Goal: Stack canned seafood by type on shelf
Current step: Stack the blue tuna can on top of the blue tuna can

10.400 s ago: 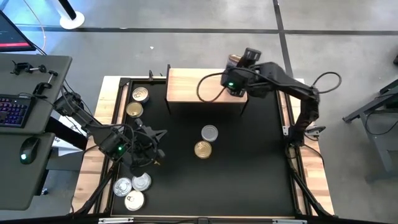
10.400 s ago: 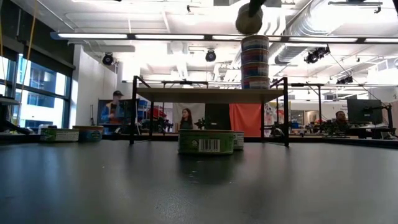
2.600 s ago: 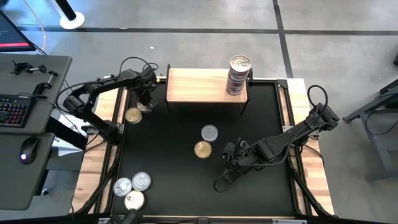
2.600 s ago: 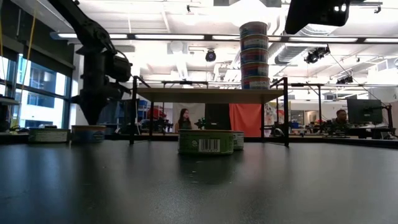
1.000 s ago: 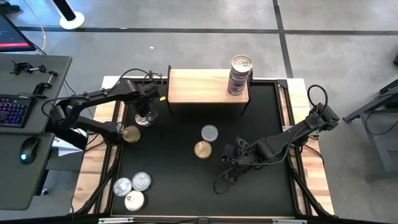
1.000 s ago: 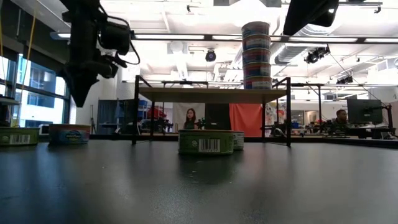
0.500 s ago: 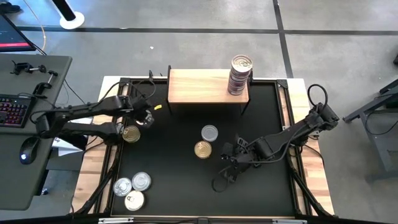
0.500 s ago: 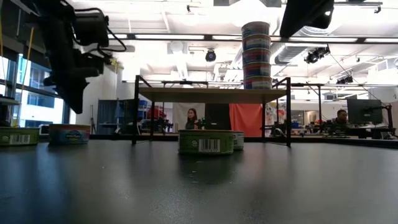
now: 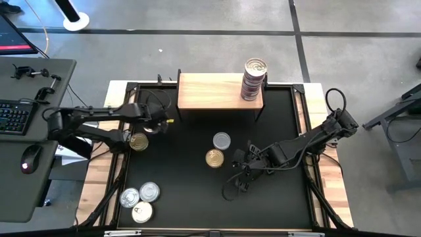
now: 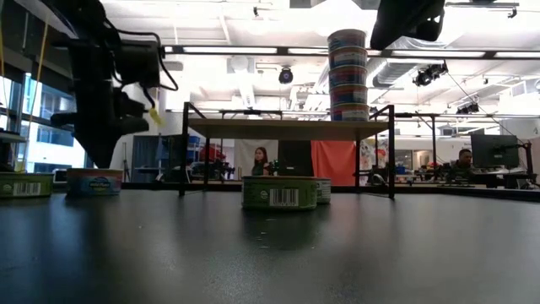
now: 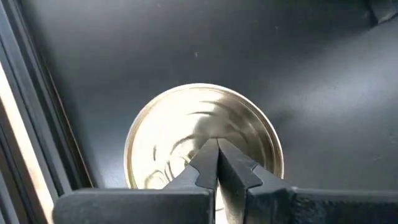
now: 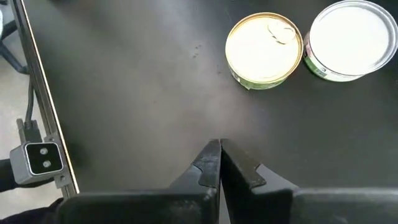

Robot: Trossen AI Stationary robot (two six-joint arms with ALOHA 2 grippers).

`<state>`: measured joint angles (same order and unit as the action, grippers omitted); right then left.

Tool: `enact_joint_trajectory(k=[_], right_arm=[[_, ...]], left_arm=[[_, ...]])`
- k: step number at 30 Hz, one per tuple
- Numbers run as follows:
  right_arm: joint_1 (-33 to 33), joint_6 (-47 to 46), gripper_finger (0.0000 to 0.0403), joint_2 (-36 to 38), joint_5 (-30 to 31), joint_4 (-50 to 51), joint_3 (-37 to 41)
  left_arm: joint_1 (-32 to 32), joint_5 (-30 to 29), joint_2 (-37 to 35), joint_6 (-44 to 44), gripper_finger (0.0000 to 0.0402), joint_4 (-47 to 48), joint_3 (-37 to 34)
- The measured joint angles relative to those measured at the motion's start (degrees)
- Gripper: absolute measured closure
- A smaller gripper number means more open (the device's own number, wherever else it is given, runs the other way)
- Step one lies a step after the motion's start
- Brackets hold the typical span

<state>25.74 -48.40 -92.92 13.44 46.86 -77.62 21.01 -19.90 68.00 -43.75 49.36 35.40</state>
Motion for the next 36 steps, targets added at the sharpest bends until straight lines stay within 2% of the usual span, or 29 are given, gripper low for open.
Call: enact_joint_trajectory(k=[9,20,25,31,36], right_arm=[[1.7,-0.2,0.0403,0.8,-1.0,-0.3,0.0],[8.0,-4.2,0.0403,6.7,0.6,-0.4,0.0],[11.4,-6.7,0.0403,8.5,2.5,0.0,0.0],[15.4,-13.4,0.0403,9.0,3.0,2.1,0.0],[17.4,-19.2,0.0403,8.3,3.1,2.2,0.0]], left_arm=[[-11.2,-0.5,3.2,-10.4,0.0402,-2.0,0.3],[-29.0,1.8,4.8,-18.9,0.0402,-17.2,0.0],[-37.1,0.5,10.5,-20.0,0.0402,-28.7,0.2],[-45.3,0.6,20.5,-20.6,0.0402,-49.4,0.7],[-48.3,0.6,30.6,-19.0,0.0402,-54.5,7.8]])
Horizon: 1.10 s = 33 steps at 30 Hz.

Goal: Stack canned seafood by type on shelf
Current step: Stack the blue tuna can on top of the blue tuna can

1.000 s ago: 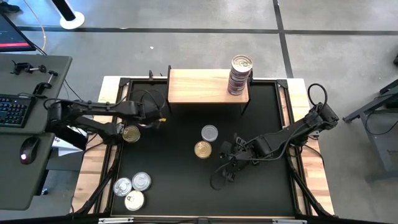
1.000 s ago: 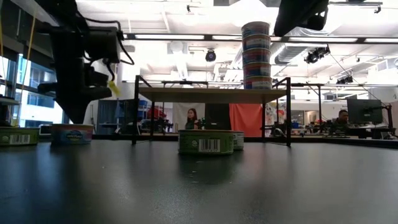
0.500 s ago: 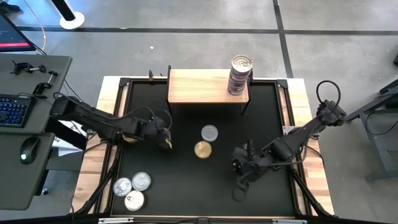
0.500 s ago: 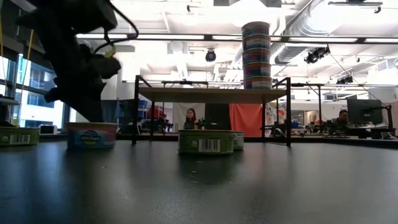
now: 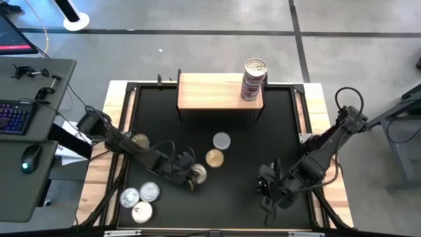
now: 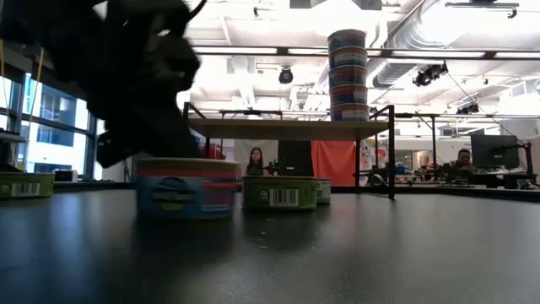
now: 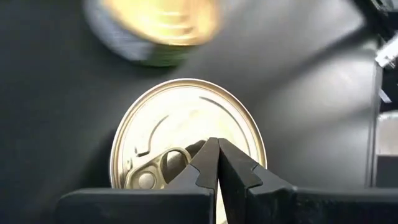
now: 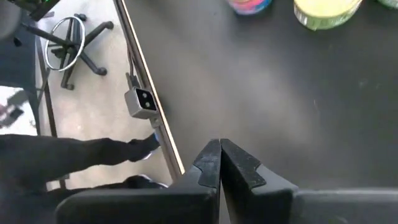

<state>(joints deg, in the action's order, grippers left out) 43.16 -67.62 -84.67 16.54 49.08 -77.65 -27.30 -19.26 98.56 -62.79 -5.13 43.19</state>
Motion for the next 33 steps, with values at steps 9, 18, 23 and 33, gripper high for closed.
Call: enact_joint_trajectory(k=[9,18,23,33], right_arm=[[-1.5,-4.7,0.0403,-1.9,1.5,-1.0,0.0],[-11.3,-0.3,0.0403,-7.7,-16.7,-9.4,10.0],[-16.6,-1.6,0.0403,-10.0,-23.2,-33.1,21.3],[-22.7,-6.0,0.0403,-16.1,-24.7,-45.8,25.9]], left_arm=[[0.7,3.9,11.4,18.7,0.0402,1.8,17.8],[-1.3,-3.5,2.3,29.3,0.0401,10.7,18.0],[-4.4,-7.2,0.5,30.0,0.0401,7.7,14.3],[-6.0,-7.2,4.1,25.3,0.0401,-2.0,9.0]])
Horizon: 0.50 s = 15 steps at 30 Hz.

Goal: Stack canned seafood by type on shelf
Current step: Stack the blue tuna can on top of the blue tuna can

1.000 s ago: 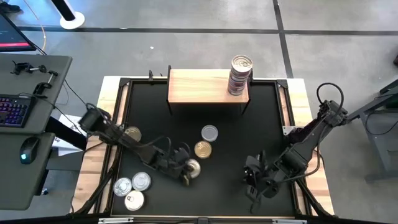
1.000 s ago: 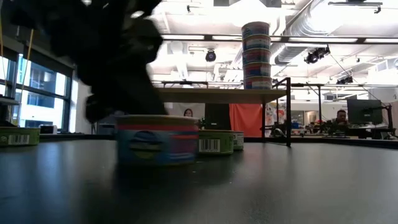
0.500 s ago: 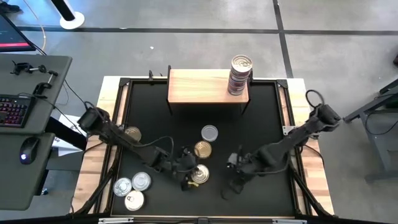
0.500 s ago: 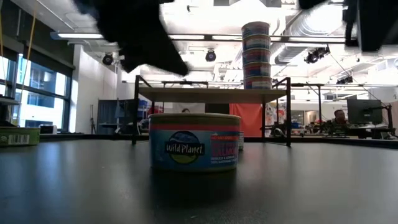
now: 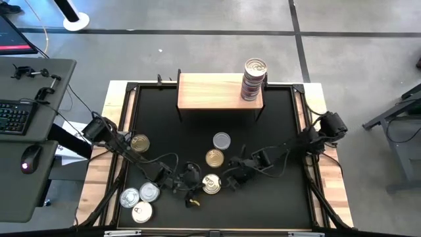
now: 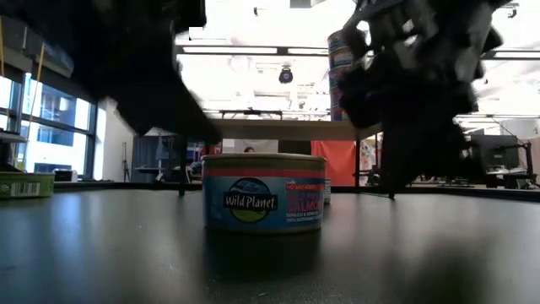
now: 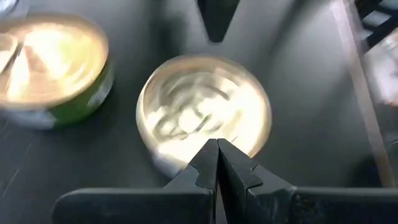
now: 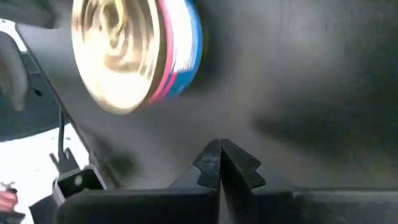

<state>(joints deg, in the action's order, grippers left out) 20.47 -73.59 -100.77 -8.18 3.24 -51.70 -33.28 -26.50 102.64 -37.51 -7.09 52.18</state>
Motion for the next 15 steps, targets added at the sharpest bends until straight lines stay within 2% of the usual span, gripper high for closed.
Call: enact_joint_trajectory(k=[5,15], right_arm=[[-1.3,-1.2,0.0403,-3.8,-0.9,-7.2,0.0],[-1.4,-3.5,0.0403,-5.4,0.7,-10.8,0.0]], left_arm=[[0.0,0.0,0.7,0.1,0.0401,-0.1,0.2],[0.2,-0.4,3.8,-0.2,0.0402,-1.7,0.4]])
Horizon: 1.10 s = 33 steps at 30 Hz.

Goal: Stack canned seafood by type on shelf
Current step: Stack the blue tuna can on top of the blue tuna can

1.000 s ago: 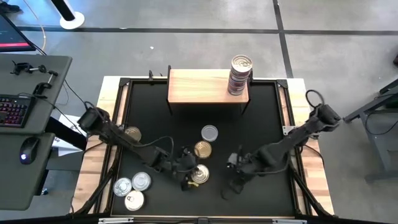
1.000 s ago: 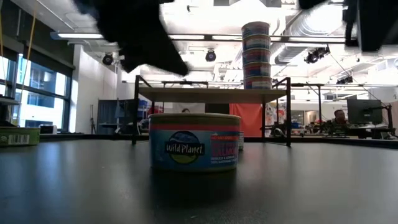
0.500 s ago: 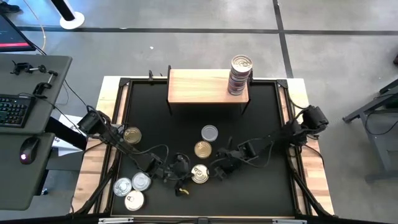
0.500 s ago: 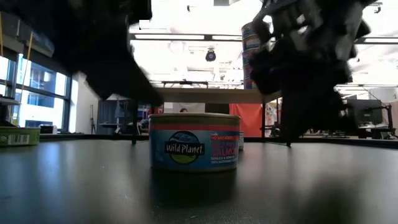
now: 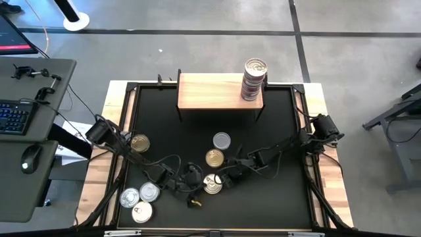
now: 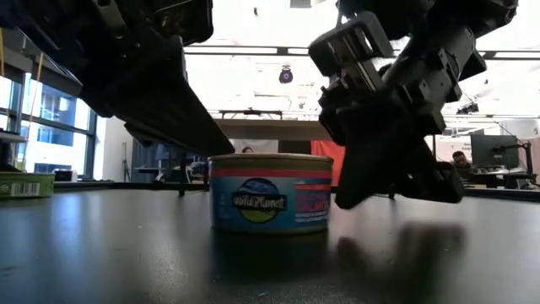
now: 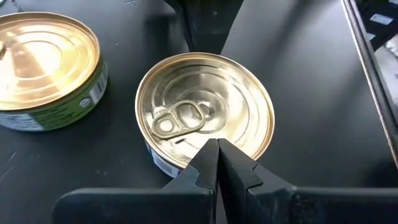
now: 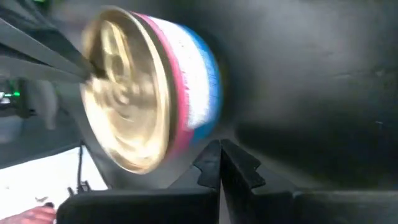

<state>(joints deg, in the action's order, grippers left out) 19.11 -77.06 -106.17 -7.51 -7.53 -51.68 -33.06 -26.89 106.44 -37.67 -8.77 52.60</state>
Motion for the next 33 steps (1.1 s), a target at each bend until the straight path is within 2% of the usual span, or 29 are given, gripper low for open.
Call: enact_joint_trajectory(k=[5,11,16,23,28,33], right_arm=[[0.1,-1.0,0.0403,0.0,0.5,-4.0,0.0],[1.0,0.6,0.0403,0.0,-0.9,-3.0,-3.5],[1.4,1.2,0.0403,0.1,-1.5,-2.0,-6.0],[1.6,3.7,0.0403,0.2,1.2,-1.8,-9.1],[1.1,4.2,0.0403,0.1,0.7,-1.6,-9.9],[1.0,5.9,0.0403,3.3,-0.1,-1.7,-9.8]], left_arm=[[0.0,0.4,0.2,-0.1,0.0402,0.6,0.0],[-0.2,1.1,0.1,-0.2,0.0402,3.7,0.0],[-0.1,-0.7,0.1,0.3,0.0402,5.7,0.0],[0.0,0.2,0.7,0.3,0.0401,6.8,-0.3],[0.1,0.2,0.8,-0.9,0.0401,8.5,-0.4],[-0.5,0.3,-1.5,-3.3,0.0401,18.4,-0.3]])
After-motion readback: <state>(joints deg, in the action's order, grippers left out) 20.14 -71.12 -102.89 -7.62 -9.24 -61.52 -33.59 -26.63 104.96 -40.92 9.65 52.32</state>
